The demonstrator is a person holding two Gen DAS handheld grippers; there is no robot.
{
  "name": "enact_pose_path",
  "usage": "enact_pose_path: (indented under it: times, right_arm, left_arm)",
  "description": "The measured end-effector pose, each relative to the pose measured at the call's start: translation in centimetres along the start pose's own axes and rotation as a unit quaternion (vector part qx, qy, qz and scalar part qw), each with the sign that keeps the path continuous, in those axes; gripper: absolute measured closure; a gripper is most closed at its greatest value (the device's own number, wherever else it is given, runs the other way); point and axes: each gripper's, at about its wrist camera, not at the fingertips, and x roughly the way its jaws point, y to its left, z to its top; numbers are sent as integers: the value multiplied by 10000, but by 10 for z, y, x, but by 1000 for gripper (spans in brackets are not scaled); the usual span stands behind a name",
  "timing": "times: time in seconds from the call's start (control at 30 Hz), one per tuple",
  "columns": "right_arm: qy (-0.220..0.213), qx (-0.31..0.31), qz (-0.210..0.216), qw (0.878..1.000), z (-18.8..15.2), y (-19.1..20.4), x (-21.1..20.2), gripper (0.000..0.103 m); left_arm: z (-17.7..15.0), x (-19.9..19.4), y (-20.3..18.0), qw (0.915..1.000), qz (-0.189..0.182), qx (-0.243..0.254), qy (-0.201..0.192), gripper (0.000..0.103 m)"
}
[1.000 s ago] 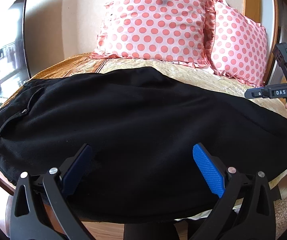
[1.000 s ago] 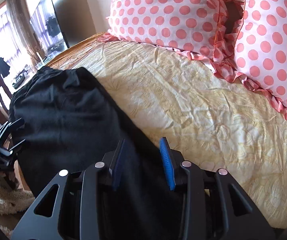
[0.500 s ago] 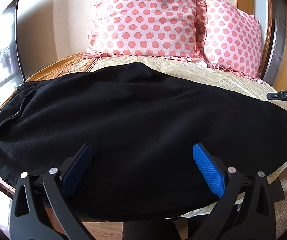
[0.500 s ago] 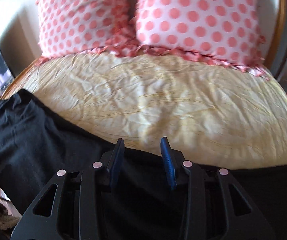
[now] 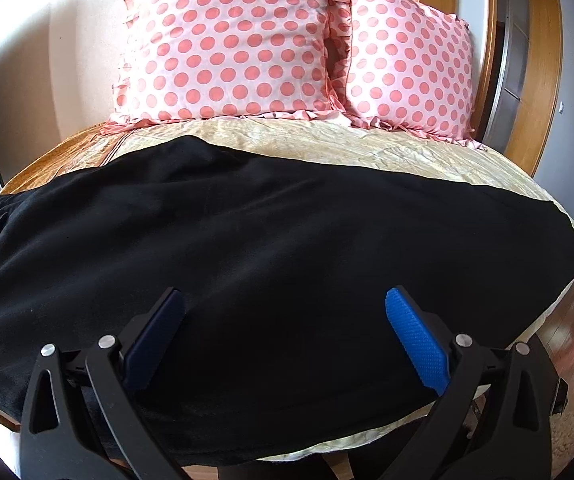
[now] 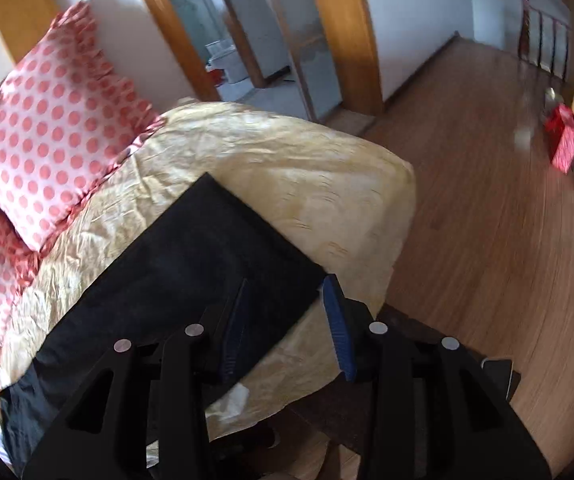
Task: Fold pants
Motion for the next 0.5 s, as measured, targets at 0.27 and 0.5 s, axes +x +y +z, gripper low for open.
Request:
enact_pose_path:
  times: [0.27,0.5]
  right_arm:
    - [30,-400,99,9991,-13,11,6,80]
    - [166,-420,231,9987,-10,16,15,81]
  left_arm:
    - [-2,1,-1,10000,14,24,56,2]
    - [-2,2,1,10000,7,-43,87,2]
